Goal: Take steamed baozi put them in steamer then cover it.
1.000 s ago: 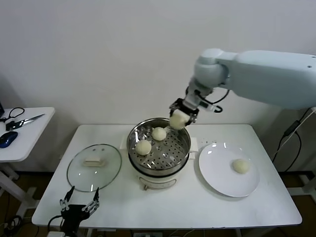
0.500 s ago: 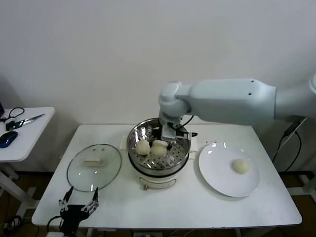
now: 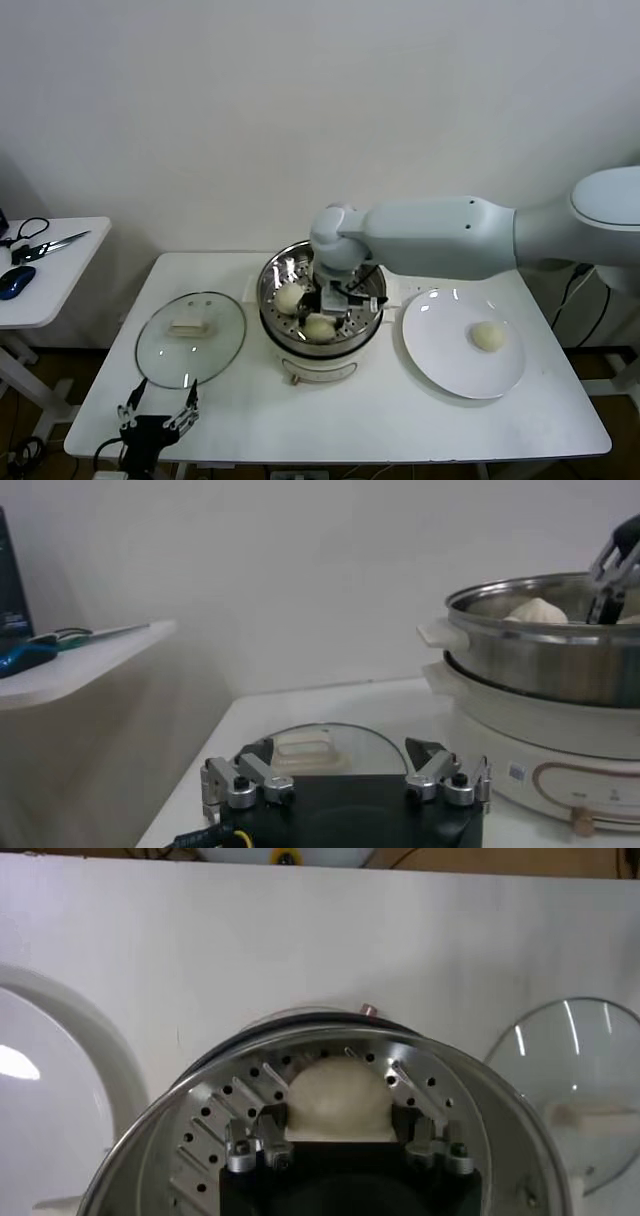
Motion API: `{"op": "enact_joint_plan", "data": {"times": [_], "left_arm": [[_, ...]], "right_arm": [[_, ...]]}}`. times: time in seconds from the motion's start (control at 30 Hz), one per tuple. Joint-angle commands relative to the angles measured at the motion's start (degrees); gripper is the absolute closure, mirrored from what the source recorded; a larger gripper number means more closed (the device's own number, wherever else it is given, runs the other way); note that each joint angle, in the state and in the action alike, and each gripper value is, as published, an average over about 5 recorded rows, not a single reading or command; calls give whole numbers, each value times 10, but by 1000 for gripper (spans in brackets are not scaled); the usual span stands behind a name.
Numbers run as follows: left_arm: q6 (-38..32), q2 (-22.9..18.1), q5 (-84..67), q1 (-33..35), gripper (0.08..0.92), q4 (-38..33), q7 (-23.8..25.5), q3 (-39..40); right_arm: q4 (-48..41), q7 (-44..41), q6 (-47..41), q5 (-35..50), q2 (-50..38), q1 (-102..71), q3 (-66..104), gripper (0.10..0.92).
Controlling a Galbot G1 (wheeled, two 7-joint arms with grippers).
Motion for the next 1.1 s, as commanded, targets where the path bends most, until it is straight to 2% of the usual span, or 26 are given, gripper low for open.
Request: {"op": "enact_joint_plan", "data": {"times": [0.03, 0.17, 0.4, 0.57, 0.67, 0.77, 0.87, 1.1], "left_arm": [[0, 0, 0, 0, 177, 1, 0, 0], [0, -2, 2, -1, 177, 1, 0, 1], [0, -3, 4, -3, 177, 2, 0, 2], [1, -2, 3, -6, 177, 2, 0, 3], [2, 1, 2, -9, 177, 1, 1, 3], [2, 4, -1, -12, 177, 1, 2, 4], [2, 7, -5, -14, 177, 2, 4, 4], [6, 8, -10, -20, 177, -2, 8, 3]], "right_arm": [[-19, 19, 2, -19, 5, -16, 6, 285], [-22, 6, 12, 7, -9, 12, 16, 214], [-28, -70, 12, 144, -83, 124, -11, 203], [-76, -126, -81, 324, -176, 207, -91, 202], [-98, -142, -127, 370, -247, 232, -154, 203], [-114, -142, -151, 357, -315, 221, -190, 203], [-132, -132, -172, 306, -377, 163, -177, 203], [-169, -94, -228, 209, -435, -33, -14, 203]]}}
